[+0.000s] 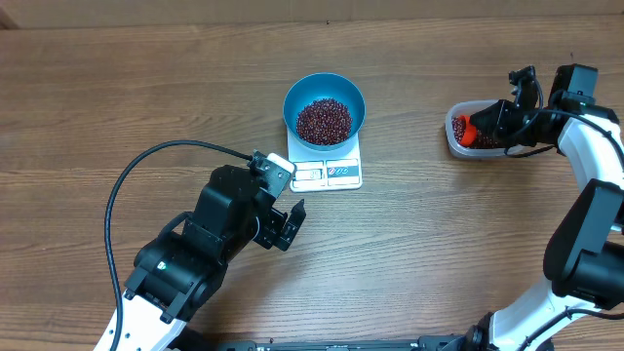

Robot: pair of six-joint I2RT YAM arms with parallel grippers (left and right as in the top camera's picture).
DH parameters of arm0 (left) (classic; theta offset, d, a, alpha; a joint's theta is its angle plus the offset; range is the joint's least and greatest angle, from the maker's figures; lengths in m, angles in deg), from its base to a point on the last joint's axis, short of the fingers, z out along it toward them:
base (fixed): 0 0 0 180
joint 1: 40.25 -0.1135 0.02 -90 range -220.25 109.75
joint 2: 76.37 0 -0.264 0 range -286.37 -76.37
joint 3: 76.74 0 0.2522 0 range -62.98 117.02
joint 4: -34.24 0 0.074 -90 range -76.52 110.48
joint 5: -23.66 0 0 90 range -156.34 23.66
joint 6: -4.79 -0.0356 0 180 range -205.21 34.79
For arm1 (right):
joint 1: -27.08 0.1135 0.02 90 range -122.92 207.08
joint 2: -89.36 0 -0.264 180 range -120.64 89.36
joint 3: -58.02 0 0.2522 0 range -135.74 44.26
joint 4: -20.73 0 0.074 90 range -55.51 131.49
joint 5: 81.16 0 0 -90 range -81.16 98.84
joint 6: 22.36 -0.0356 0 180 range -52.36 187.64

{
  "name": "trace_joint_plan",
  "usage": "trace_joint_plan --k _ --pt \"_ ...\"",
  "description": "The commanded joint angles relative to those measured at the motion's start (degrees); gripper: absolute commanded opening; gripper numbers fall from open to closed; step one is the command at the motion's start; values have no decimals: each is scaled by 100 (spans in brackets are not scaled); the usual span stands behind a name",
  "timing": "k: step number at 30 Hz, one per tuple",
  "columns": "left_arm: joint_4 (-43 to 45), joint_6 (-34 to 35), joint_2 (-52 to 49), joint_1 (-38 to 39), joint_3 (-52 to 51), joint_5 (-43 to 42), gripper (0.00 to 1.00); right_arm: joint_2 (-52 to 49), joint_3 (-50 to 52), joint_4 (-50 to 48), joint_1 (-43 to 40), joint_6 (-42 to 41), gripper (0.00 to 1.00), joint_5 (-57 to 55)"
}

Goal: Scoop item into bowl and weigh 150g on scale
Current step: 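Drag the red scoop through the beans in the tub with the right gripper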

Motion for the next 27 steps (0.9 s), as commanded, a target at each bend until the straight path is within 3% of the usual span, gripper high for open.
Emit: trace_joint_plan --k 1,27 --pt "17 -116 15 -33 -31 33 100 -278 70 -11 -63 -13 4 275" --pt "2 -116 -216 -33 -31 35 100 -278 70 31 -920 -9 3 1602"
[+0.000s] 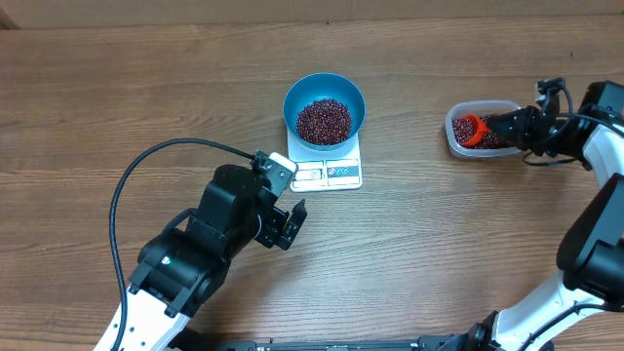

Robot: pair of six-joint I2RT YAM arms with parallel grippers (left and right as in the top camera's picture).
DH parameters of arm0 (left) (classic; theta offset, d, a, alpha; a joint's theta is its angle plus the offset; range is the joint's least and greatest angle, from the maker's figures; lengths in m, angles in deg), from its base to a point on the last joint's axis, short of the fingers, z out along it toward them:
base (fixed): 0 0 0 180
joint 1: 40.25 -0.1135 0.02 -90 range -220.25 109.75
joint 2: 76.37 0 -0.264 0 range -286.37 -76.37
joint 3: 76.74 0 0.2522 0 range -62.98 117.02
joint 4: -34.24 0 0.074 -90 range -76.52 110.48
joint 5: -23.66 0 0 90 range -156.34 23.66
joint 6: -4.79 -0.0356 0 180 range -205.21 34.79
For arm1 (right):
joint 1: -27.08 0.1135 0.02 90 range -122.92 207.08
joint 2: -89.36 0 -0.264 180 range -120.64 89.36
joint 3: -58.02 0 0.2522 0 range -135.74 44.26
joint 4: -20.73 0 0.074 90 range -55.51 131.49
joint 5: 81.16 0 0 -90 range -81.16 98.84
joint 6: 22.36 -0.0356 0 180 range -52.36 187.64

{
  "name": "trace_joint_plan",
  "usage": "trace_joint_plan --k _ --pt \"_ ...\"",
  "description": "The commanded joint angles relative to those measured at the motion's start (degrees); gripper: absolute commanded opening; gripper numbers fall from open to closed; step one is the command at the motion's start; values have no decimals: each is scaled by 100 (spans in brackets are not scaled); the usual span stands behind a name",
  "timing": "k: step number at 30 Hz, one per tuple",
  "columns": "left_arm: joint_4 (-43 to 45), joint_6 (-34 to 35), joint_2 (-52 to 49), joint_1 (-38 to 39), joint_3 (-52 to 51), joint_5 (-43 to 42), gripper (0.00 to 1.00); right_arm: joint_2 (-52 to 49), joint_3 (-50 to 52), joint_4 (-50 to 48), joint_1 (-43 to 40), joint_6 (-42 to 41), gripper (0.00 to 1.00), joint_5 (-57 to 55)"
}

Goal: Scoop item into bowl and weigh 150g on scale
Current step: 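Drag the red scoop through the beans in the tub with the right gripper, then lift the filled scoop out of the tub with the right gripper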

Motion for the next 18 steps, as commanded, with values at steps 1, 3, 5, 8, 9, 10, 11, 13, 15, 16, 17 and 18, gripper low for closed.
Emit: trace_joint_plan --k 1,3,5,8,9,10,11,13,15,16,17,18 --pt "0 -116 -96 -33 -31 35 100 -17 37 -17 -94 -9 4 387" --pt "0 -116 -129 -31 -31 33 99 -17 37 -17 -116 -9 4 393" --pt "0 -116 -181 -28 -31 35 100 -17 37 -17 -144 -9 4 393" --pt "2 -116 -341 -28 -31 35 99 -17 37 -17 -195 -11 4 411" --pt "2 -116 -393 -26 -31 33 100 -17 37 -15 -212 -11 4 411" --pt "2 -116 -442 -26 -31 33 100 -17 37 -17 -225 -9 4 442" --pt "2 -116 -483 -26 -31 35 99 -17 37 -17 -245 -9 4 518" --pt "2 -116 -560 -26 -31 35 99 -17 37 -24 -278 -9 4 664" --pt "4 -116 -664 -26 -31 35 100 -17 35 -13 -313 -9 4 708" --pt "2 -116 -704 -26 -31 35 100 -17 35 -13 -317 -9 4 708" --pt "4 -116 -748 -26 -31 33 100 -17 35 -20 -319 -9 4 706" --pt "2 -116 -789 -26 -31 35 99 -17 35 -22 -319 -7 4 706"
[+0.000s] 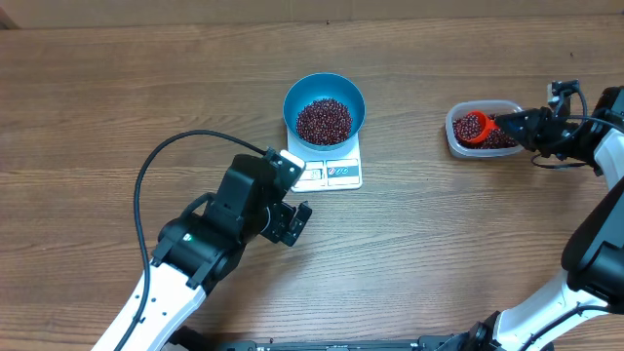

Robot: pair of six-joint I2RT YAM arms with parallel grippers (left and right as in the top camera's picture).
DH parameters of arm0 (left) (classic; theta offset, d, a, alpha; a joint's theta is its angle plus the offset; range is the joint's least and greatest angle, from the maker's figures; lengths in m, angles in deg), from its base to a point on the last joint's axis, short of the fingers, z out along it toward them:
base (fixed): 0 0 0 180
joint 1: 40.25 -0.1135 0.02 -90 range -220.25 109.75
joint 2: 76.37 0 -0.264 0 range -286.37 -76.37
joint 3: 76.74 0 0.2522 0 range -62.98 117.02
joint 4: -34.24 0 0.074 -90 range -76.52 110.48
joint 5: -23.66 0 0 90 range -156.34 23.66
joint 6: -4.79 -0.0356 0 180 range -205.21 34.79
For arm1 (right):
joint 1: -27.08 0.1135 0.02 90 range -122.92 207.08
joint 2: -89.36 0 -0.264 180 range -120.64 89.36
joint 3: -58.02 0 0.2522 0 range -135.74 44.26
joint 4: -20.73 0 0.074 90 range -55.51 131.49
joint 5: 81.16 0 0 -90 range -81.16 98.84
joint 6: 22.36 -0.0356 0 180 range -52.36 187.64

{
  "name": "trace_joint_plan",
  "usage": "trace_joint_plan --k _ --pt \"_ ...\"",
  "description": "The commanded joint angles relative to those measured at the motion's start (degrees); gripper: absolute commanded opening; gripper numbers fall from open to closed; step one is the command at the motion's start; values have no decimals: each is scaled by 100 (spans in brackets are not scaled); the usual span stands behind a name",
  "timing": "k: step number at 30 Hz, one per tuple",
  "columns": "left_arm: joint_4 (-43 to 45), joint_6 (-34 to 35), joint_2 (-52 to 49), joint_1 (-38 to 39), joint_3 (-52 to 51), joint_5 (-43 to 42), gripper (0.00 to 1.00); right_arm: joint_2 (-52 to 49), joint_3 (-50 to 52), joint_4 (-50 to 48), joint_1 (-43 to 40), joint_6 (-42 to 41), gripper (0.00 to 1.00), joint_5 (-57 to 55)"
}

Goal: Scoop item into bowl and weigh 150g on scale
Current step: 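Lift the filled scoop out of the tub with the right gripper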

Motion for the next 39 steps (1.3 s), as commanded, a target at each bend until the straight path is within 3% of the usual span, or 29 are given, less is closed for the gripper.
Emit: trace_joint_plan --k 1,12,39 --pt "2 -116 -168 -26 -31 35 100 -17 35 -22 -39 7 3 219" --pt "136 -225 -796 -28 -28 236 99 -17 35 -13 -44 11 4 483" --pt "894 -223 -798 -26 -28 461 100 -17 35 28 -264 13 4 1099"
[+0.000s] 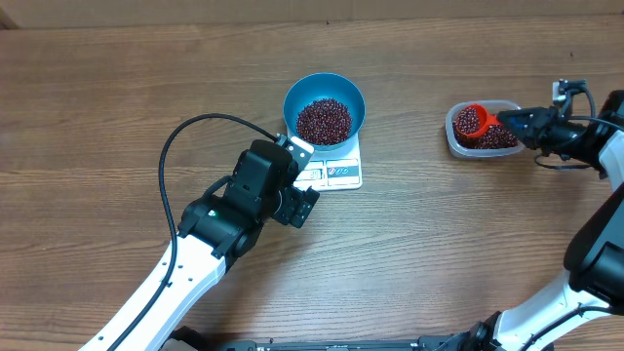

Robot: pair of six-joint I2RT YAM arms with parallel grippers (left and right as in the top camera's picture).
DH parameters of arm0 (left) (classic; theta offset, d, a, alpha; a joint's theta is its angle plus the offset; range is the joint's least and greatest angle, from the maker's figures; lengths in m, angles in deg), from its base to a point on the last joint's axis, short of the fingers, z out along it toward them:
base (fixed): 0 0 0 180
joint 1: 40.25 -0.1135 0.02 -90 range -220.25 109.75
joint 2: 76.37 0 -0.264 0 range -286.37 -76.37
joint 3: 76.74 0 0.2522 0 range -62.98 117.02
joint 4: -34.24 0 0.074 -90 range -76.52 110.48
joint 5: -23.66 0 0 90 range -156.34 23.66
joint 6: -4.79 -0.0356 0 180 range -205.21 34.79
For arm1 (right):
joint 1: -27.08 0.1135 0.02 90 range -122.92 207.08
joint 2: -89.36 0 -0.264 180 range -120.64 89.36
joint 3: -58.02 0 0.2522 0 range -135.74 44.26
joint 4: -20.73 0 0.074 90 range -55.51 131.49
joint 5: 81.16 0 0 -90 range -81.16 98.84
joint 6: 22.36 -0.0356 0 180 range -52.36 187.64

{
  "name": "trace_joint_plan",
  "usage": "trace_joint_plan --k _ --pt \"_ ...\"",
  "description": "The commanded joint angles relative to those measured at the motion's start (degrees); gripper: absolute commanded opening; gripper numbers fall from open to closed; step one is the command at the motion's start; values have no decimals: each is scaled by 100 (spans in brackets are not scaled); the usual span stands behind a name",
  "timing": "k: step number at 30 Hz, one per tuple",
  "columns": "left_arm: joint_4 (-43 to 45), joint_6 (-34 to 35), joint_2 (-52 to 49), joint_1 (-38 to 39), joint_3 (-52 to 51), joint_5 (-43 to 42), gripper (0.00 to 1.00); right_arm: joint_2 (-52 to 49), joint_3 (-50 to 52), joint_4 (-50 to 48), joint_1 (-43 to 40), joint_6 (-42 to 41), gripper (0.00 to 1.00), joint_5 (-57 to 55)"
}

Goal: Scoop item into bowl and weigh 150g on scale
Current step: 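Lift the filled scoop out of the tub with the right gripper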

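A blue bowl (325, 109) holding dark red beans stands on a small white scale (330, 173) at the table's middle. At the right a clear tub (482, 130) holds more beans. My right gripper (515, 122) is shut on the handle of a red scoop (473, 121), whose cup is full of beans and sits over the tub's left part. My left gripper (304, 207) hangs just left of the scale's front, its fingers slightly apart with nothing in them.
The left arm's black cable (185, 166) loops over the table left of the scale. The brown wooden table (146, 88) stretches around the bowl and tub.
The left arm has shifted right and forward, its gripper now next to the scale's front left corner. The scoop sits slightly higher over the tub, loaded with beans.
First the right gripper held the scoop tipped down into the tub, with the left arm resting low at left. Then the right arm stood further right with the scoop levelled and filled. The left arm has come closer to the scale at each moment.
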Motion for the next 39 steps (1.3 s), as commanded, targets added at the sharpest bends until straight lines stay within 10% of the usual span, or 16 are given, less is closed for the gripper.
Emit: trace_joint_plan --k 1,39 --pt "114 -90 -13 -26 -28 68 100 -17 35 -7 -140 11 4 286" --pt "586 -26 -2 -22 177 -330 100 186 28 417 -98 352 4 1777"
